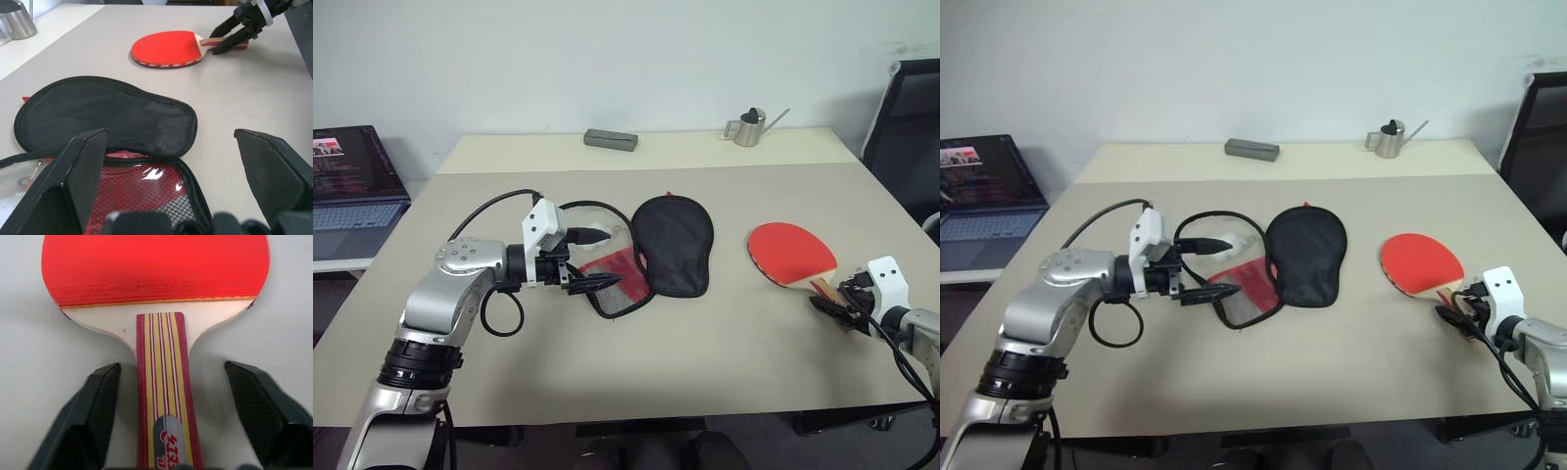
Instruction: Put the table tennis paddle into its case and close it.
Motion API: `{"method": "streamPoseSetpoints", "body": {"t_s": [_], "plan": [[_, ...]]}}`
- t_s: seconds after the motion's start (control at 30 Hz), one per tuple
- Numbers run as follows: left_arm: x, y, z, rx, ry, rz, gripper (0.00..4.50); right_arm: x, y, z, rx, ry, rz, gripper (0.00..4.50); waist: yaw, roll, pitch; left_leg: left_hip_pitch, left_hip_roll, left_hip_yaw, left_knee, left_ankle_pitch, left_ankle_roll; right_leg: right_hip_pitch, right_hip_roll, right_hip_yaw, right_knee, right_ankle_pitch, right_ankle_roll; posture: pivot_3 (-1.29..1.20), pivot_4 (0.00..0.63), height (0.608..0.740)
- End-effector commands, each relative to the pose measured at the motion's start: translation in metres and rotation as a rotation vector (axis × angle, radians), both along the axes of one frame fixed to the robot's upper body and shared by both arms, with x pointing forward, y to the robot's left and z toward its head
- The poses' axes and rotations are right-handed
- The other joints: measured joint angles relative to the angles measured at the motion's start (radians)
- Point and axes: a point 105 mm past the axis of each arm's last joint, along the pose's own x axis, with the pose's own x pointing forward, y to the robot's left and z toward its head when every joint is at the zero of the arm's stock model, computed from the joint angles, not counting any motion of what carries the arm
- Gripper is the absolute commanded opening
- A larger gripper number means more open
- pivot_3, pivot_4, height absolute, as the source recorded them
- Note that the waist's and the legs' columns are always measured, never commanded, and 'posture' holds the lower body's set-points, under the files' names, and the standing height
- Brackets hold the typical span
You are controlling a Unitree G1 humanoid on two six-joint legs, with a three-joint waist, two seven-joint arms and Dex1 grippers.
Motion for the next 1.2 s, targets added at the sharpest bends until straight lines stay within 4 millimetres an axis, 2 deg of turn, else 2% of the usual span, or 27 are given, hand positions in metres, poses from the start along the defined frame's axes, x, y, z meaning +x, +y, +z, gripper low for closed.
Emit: {"method": "streamPoseSetpoints", "body": {"t_s": [0.03, 0.13, 0.17, 0.33, 0.6, 0.7, 0.8, 0.87, 1.07, 1.2], "plan": [[0.000, 0.008, 0.011, 0.004, -0.058, 0.019, 4.50, 0.002, 0.004, -0.003, -0.017, 0.019, 0.014, 2.21, 0.000, -0.001, -0.001, 0.000, 0.000, 0.000, 0.000, 0.000, 0.000, 0.000, 0.000, 0.000, 0.000, 0.000, 0.000, 0.00, 0.150, 0.740], [0.001, 0.011, 0.011, 0.009, -0.061, 0.030, 4.50, 0.004, 0.005, 0.000, -0.014, 0.016, 0.018, 1.20, 0.001, -0.001, -0.001, 0.000, 0.000, 0.000, 0.000, 0.000, 0.000, 0.001, 0.000, 0.000, 0.000, 0.000, 0.000, 0.00, 0.150, 0.740], [0.001, 0.012, 0.011, 0.010, -0.063, 0.034, 4.50, 0.004, 0.005, 0.002, -0.015, 0.014, 0.018, 1.06, 0.001, -0.001, -0.001, 0.000, 0.000, 0.000, 0.000, 0.000, 0.000, 0.001, 0.000, 0.000, 0.000, 0.000, 0.000, 0.00, 0.150, 0.740], [0.004, 0.021, 0.013, 0.008, -0.072, 0.071, 4.50, 0.010, 0.010, 0.014, -0.006, -0.013, 0.008, 1.06, -0.001, -0.001, -0.001, 0.000, 0.000, 0.000, 0.000, 0.000, 0.000, 0.000, 0.000, 0.000, 0.000, 0.000, 0.000, 0.00, 0.150, 0.740], [0.008, 0.056, 0.019, -0.007, -0.102, 0.210, 4.50, 0.024, 0.023, 0.068, 0.065, -0.140, -0.050, 1.06, 0.005, 0.001, 0.000, -0.002, 0.000, -0.001, -0.001, 0.000, 0.000, -0.003, 0.000, 0.000, 0.000, 0.000, 0.000, 0.00, 0.150, 0.740], [0.009, 0.063, 0.021, -0.016, -0.113, 0.245, 4.50, 0.027, 0.042, 0.089, 0.099, -0.187, -0.020, 1.06, 0.007, 0.001, 0.000, -0.004, -0.001, -0.002, -0.001, 0.000, 0.000, -0.003, -0.001, -0.001, -0.001, 0.000, 0.000, 0.00, 0.150, 0.740], [0.009, 0.065, 0.020, -0.021, -0.117, 0.252, 4.50, 0.029, 0.068, 0.105, 0.131, -0.212, 0.044, 1.06, 0.007, 0.001, 0.000, -0.005, 0.000, -0.003, -0.001, 0.001, -0.002, -0.004, -0.002, -0.002, -0.002, 0.000, 0.000, 0.00, 0.150, 0.740], [0.008, 0.065, 0.021, -0.025, -0.122, 0.251, 4.50, 0.029, 0.096, 0.110, 0.158, -0.210, 0.113, 1.06, 0.007, 0.001, 0.001, -0.005, 0.000, -0.003, -0.002, 0.001, -0.002, -0.004, -0.002, -0.002, -0.003, 0.000, 0.000, 0.00, 0.150, 0.740], [0.007, 0.065, 0.024, -0.033, -0.137, 0.244, 4.50, 0.029, 0.163, 0.099, 0.220, -0.166, 0.217, 1.06, 0.005, 0.001, 0.000, -0.005, 0.000, -0.004, -0.002, 0.000, 0.000, -0.004, -0.002, -0.002, -0.002, 0.000, -0.001, 0.00, 0.150, 0.740], [0.007, 0.066, 0.025, -0.033, -0.141, 0.246, 4.50, 0.036, 0.192, 0.085, 0.243, -0.139, 0.214, 1.06, 0.006, 0.001, 0.001, -0.005, -0.001, -0.004, -0.002, 0.001, -0.002, -0.005, -0.002, -0.001, -0.002, 0.000, -0.001, 0.00, 0.150, 0.740]]}}
